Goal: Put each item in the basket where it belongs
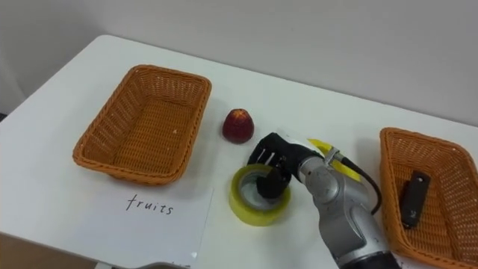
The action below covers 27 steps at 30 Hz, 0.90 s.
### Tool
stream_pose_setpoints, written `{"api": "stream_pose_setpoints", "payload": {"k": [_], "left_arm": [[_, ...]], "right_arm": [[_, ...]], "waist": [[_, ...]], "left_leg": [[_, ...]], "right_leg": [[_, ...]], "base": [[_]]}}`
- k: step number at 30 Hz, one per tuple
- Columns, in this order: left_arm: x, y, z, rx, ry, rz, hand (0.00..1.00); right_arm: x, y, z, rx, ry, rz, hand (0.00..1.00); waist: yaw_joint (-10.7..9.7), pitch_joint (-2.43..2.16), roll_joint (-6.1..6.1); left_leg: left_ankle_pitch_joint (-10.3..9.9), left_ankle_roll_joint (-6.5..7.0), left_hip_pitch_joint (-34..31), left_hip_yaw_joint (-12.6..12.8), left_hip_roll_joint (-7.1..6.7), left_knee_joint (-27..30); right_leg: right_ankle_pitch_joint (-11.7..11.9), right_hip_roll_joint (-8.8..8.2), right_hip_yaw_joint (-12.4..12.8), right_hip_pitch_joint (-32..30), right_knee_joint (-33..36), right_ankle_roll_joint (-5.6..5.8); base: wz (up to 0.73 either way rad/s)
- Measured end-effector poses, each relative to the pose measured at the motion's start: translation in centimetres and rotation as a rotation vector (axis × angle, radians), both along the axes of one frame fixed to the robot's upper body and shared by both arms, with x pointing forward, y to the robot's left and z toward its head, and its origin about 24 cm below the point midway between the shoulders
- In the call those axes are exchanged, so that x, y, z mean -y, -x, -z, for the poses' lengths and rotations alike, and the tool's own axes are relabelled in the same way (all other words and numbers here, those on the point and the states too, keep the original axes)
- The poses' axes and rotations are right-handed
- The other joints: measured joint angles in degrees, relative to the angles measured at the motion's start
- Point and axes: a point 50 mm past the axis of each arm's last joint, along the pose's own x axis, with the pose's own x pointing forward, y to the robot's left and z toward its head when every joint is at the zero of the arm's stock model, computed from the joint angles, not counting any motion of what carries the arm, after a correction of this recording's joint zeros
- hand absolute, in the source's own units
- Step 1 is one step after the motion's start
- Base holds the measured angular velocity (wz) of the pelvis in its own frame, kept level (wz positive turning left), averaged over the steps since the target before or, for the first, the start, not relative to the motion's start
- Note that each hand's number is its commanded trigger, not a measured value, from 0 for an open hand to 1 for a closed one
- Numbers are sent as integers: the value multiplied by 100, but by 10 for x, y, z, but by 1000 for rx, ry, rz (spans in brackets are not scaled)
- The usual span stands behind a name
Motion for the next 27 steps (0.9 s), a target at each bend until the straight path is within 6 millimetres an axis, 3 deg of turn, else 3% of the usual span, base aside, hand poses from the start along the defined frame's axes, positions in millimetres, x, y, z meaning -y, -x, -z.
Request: {"api": "stream_pose_setpoints", "payload": {"k": [21,27], "left_arm": [[-7,-6,-3,13,-19,9,0],[-8,-5,-3,14,-47,6,0]], "right_arm": [[0,1,0,-43,-2,-11,100],[2,1,-4,-52,-56,-7,100]], "waist": [[48,4,-74],[114,8,-67]], "left_leg": [[0,0,23,19,1,-23],[1,-2,-24,64,10,-32]], "right_leg": [[1,1,7,6,10,1],[1,23,118,-67,3,1]], "base": [[0],[-4]]}}
